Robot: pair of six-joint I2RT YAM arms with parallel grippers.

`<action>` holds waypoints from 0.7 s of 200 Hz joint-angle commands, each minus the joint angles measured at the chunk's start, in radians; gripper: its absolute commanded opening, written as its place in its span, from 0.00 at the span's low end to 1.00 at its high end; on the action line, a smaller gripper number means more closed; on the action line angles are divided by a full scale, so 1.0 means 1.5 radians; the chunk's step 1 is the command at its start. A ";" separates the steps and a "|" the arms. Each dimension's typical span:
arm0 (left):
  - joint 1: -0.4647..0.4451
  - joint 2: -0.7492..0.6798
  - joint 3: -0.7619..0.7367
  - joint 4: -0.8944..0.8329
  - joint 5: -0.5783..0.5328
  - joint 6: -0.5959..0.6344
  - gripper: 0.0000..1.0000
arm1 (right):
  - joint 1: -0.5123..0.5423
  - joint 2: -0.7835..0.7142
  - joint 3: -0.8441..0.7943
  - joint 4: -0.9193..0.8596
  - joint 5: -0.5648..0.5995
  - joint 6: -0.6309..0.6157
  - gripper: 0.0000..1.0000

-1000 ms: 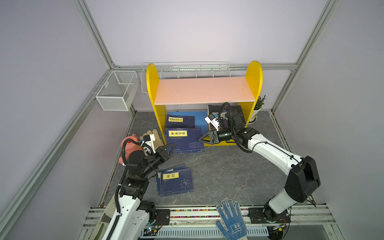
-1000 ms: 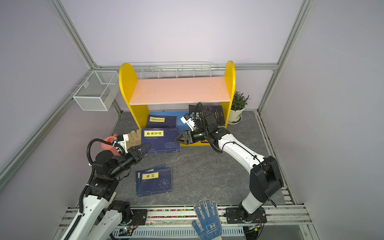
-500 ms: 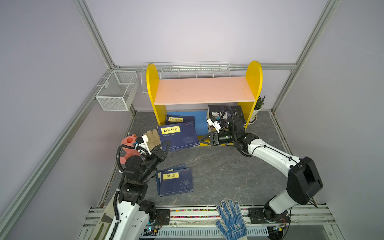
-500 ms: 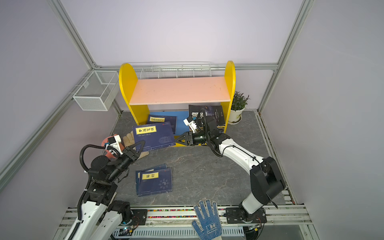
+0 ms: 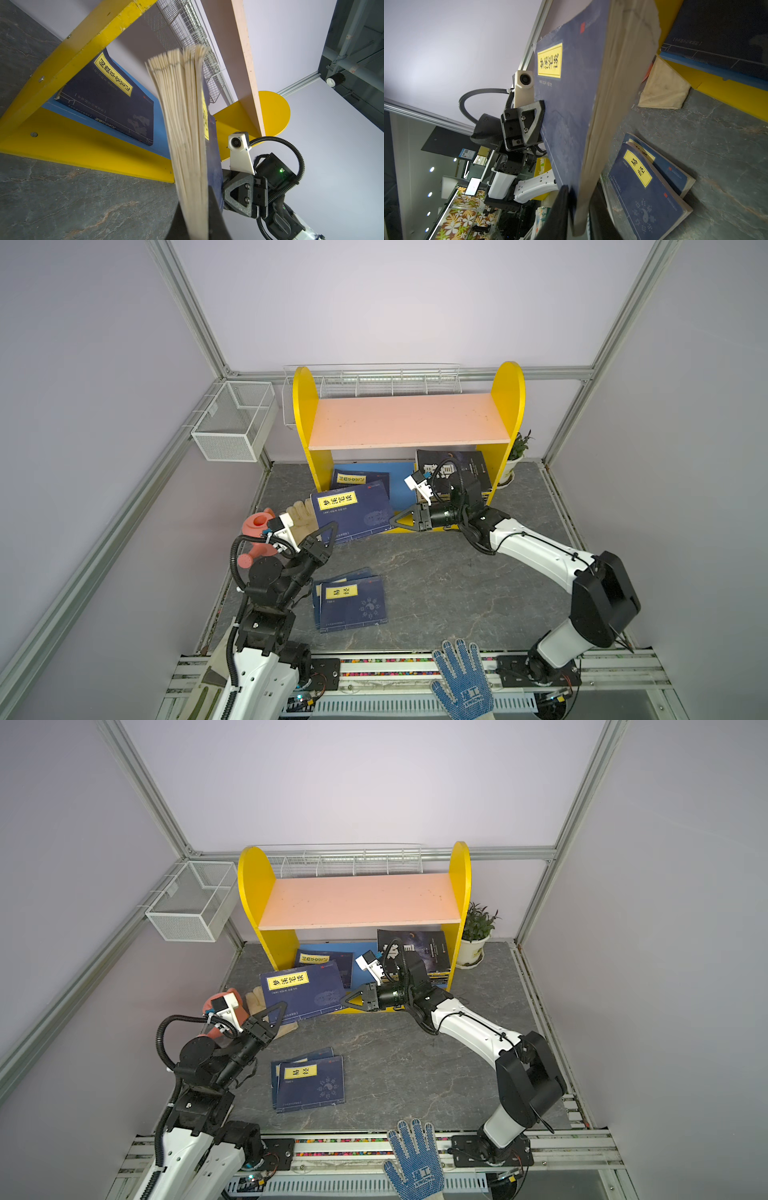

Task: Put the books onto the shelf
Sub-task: 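Carry the dark blue book with the right gripper onto the blue shelf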

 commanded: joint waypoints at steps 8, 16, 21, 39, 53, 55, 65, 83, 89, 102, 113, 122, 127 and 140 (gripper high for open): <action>-0.003 -0.002 -0.008 0.008 -0.011 0.000 0.00 | 0.010 -0.012 0.017 0.053 -0.033 0.011 0.19; -0.003 -0.002 -0.009 0.009 -0.012 -0.001 0.00 | 0.011 -0.014 0.018 0.052 -0.032 0.012 0.20; -0.003 -0.001 -0.009 0.010 -0.012 -0.002 0.00 | 0.011 -0.015 0.018 0.052 -0.032 0.013 0.21; -0.003 0.005 -0.009 0.012 -0.011 0.000 0.00 | 0.012 -0.014 0.020 0.056 -0.030 0.018 0.22; -0.003 0.009 -0.010 0.012 -0.011 -0.001 0.00 | 0.012 -0.012 0.019 0.072 -0.031 0.028 0.18; -0.003 0.010 -0.010 0.011 -0.011 -0.001 0.00 | 0.013 -0.012 0.019 0.074 -0.031 0.029 0.17; -0.003 0.013 -0.009 0.005 -0.013 -0.001 0.00 | 0.014 -0.012 0.019 0.082 -0.026 0.034 0.13; -0.002 0.017 -0.009 -0.016 -0.028 0.000 0.07 | 0.013 -0.020 0.017 0.085 -0.006 0.029 0.09; -0.002 0.017 -0.009 -0.027 -0.037 0.000 0.15 | 0.012 -0.023 0.015 0.084 0.004 0.026 0.08; -0.002 0.016 -0.009 -0.053 -0.057 0.000 0.32 | 0.009 -0.028 0.015 0.076 0.029 0.021 0.08; -0.003 0.014 -0.009 -0.078 -0.073 0.000 0.48 | 0.005 -0.031 0.013 0.077 0.051 0.024 0.07; -0.003 0.011 -0.009 -0.098 -0.088 0.000 0.61 | -0.001 -0.035 0.008 0.084 0.073 0.031 0.06; -0.003 0.008 -0.009 -0.111 -0.099 -0.001 0.67 | -0.004 -0.035 0.004 0.094 0.084 0.039 0.06; -0.002 -0.003 -0.008 -0.160 -0.140 -0.007 0.78 | -0.014 -0.039 -0.004 0.111 0.116 0.054 0.06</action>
